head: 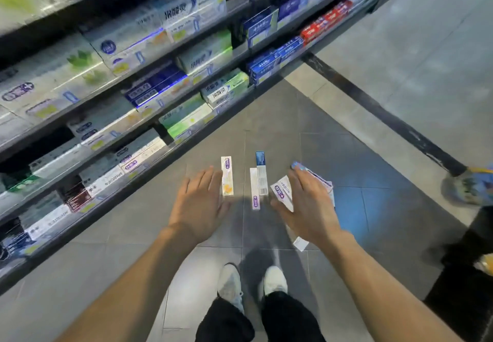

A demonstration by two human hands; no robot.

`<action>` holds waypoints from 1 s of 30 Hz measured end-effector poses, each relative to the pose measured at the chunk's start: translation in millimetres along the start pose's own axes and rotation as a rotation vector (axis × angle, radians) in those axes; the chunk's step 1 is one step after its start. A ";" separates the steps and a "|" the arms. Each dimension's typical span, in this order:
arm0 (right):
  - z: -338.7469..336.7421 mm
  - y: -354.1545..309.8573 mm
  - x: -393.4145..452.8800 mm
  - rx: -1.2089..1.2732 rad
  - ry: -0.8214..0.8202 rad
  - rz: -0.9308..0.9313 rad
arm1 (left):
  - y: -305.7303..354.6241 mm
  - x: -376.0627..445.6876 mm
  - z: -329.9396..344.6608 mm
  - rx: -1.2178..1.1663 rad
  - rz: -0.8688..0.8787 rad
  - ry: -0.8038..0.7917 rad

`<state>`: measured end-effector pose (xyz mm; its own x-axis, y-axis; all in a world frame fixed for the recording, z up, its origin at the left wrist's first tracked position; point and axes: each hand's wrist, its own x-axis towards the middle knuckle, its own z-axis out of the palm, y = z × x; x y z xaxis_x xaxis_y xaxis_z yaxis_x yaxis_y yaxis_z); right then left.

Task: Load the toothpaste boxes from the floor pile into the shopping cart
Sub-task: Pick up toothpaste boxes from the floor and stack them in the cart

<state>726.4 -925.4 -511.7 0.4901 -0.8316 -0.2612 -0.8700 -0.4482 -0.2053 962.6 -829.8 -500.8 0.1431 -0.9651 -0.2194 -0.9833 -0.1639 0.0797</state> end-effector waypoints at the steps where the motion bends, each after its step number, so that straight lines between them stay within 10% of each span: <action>1: 28.3 5.4 14.3 -0.015 -0.007 -0.005 | -5.5 12.2 31.1 0.000 -0.001 0.008; 13: 394.7 85.0 168.7 0.079 0.083 -0.072 | -63.5 138.4 427.0 -0.113 -0.093 0.011; 30: 490.5 69.0 207.1 -0.250 0.186 -0.112 | -86.0 173.8 493.8 -0.226 -0.130 0.064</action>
<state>794.2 -967.6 -1042.6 0.5856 -0.8077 -0.0685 -0.8086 -0.5880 0.0204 1016.3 -882.6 -1025.9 0.2806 -0.9426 -0.1811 -0.9071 -0.3221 0.2711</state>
